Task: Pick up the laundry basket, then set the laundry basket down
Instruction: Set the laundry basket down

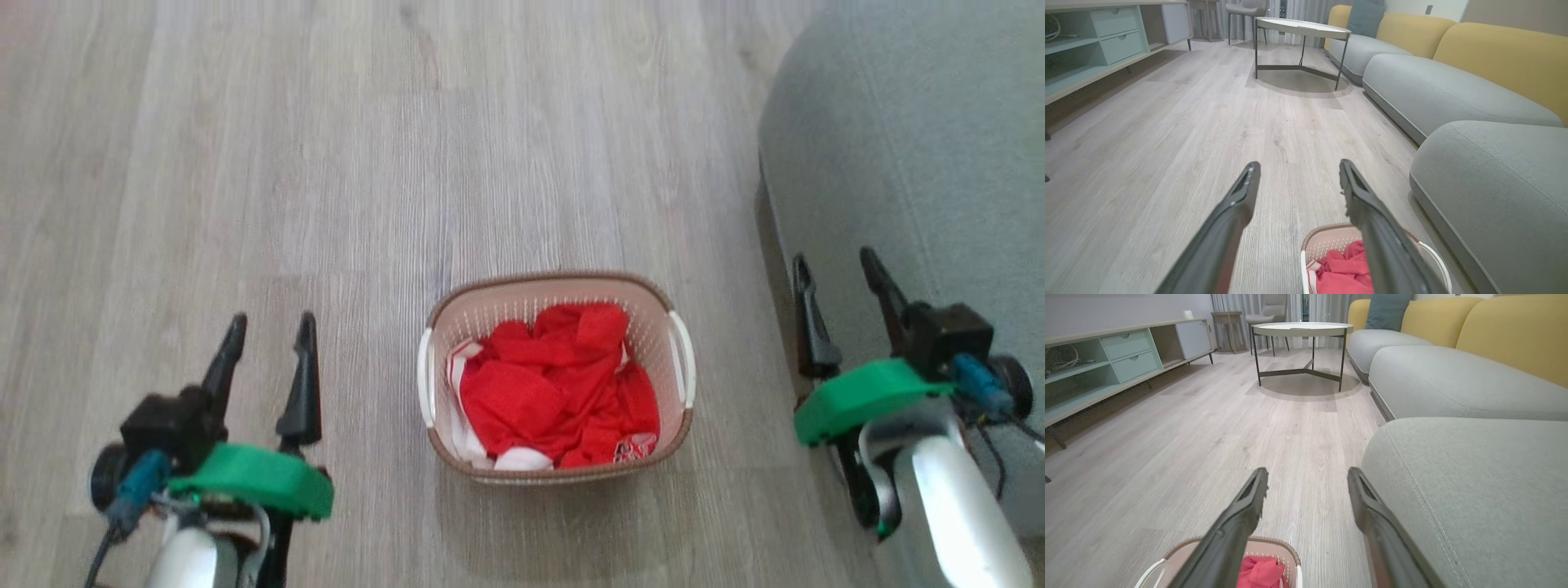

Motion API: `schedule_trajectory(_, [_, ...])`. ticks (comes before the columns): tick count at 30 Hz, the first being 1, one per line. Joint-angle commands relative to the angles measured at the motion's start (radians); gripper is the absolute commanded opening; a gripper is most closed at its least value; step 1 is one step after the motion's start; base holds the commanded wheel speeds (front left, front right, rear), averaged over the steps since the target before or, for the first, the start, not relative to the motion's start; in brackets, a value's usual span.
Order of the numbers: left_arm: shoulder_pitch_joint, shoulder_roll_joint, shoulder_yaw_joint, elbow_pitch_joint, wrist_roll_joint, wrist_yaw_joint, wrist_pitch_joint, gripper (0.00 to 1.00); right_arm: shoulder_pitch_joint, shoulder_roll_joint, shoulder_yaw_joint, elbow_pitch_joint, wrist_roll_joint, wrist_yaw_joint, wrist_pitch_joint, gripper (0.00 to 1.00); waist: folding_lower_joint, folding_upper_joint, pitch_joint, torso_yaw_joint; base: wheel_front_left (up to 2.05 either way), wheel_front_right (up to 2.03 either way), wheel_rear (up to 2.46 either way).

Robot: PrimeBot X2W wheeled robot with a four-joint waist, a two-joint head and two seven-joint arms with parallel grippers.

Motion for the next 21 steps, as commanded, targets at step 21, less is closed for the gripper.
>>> schedule_trajectory(21, [0.182,0.019,0.024,-0.164,-0.017,0.055,0.11,1.0,0.163,0.007,0.024,-0.128,0.017,-0.006,0.113,1.0,0.0001,-0.0001,-0.161,0.003,0.0,0.0,0.0])
